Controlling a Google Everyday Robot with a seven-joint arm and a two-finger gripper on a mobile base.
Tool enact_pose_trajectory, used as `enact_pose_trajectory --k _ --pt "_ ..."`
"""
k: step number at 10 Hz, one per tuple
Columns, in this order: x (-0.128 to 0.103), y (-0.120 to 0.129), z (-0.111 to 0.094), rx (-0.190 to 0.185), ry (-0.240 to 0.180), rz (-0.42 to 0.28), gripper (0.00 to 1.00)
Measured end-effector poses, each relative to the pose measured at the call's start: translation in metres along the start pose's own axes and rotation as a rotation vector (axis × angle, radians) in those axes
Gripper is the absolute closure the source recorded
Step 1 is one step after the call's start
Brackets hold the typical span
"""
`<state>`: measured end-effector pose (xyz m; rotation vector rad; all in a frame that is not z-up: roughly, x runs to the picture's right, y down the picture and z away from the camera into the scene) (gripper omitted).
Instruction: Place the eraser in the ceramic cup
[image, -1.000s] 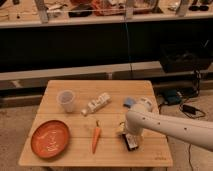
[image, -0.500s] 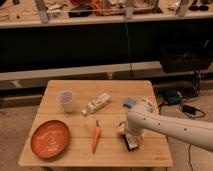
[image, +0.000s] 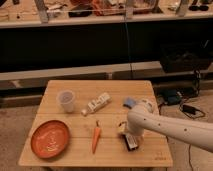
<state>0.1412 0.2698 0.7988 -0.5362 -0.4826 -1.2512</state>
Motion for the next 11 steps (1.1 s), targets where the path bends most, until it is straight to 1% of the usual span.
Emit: enact_pose_trajectory --k 11 --pt "0.0029 0.0032 0.0065 0.010 -0.003 -0.011 0.20"
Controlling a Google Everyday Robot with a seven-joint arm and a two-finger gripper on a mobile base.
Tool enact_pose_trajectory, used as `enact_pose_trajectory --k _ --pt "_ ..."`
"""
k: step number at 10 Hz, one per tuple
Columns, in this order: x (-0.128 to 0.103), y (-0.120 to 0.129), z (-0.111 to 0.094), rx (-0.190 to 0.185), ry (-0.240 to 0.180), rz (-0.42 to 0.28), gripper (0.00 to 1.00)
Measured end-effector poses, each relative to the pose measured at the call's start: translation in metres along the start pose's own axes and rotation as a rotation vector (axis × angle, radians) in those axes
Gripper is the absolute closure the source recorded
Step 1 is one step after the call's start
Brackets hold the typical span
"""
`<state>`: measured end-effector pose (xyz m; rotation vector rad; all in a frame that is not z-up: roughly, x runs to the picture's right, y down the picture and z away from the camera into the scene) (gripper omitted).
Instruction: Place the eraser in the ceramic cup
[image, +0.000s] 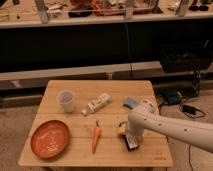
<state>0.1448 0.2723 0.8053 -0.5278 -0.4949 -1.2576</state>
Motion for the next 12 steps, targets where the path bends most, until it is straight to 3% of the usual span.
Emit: enact_pose_trajectory --k 12 --pt "0.0016 0.0034 0.0036 0.011 -0.004 -0.013 0.20"
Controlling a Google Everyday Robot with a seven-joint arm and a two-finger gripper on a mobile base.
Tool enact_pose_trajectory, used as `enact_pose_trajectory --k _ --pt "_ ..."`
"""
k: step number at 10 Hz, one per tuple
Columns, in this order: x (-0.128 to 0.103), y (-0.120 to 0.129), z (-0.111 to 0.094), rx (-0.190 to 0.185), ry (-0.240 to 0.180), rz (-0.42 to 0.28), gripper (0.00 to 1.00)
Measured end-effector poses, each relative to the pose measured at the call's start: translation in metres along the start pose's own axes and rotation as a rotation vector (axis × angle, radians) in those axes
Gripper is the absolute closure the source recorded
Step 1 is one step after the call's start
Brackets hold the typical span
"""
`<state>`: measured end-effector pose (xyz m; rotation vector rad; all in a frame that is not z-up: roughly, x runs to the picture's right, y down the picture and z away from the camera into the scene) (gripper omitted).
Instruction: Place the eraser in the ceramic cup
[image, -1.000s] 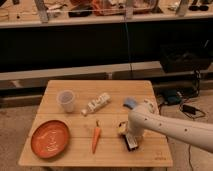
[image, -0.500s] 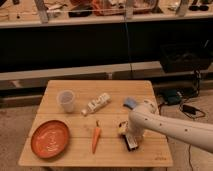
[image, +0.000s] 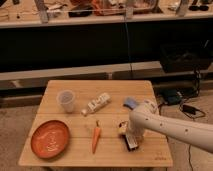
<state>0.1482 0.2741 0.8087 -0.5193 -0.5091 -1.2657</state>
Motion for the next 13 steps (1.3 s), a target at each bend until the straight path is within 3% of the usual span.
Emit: enact_pose_trajectory --k 13 --pt "0.0000 0.0027 0.0020 0.015 0.000 -0.024 0.20"
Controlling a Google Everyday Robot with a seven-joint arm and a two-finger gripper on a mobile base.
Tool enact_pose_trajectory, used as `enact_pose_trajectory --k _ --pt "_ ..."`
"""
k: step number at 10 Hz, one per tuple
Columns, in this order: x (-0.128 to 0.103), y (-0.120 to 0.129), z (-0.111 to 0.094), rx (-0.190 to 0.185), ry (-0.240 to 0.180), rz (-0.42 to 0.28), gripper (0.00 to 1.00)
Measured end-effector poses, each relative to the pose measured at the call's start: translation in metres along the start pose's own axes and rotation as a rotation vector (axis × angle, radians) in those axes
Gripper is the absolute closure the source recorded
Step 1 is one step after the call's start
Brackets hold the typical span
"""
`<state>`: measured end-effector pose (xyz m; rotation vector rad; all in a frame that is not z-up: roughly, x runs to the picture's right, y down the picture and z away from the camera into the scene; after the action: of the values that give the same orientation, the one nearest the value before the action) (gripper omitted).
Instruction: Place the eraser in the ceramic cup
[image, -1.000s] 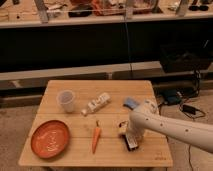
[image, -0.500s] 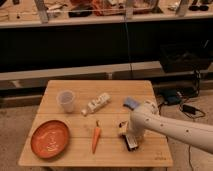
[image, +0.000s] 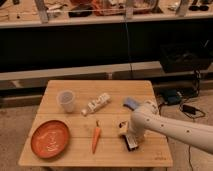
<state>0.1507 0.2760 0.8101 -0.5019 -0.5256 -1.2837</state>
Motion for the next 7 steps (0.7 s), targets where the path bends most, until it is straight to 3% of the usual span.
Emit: enact_pose_trajectory --k 4,7 --pt "0.0001 0.0001 -0.0003 0.005 -0.002 -0.007 0.21" --pt "0.0003 0.0010 -0.0009 0.007 -0.001 -0.011 0.33"
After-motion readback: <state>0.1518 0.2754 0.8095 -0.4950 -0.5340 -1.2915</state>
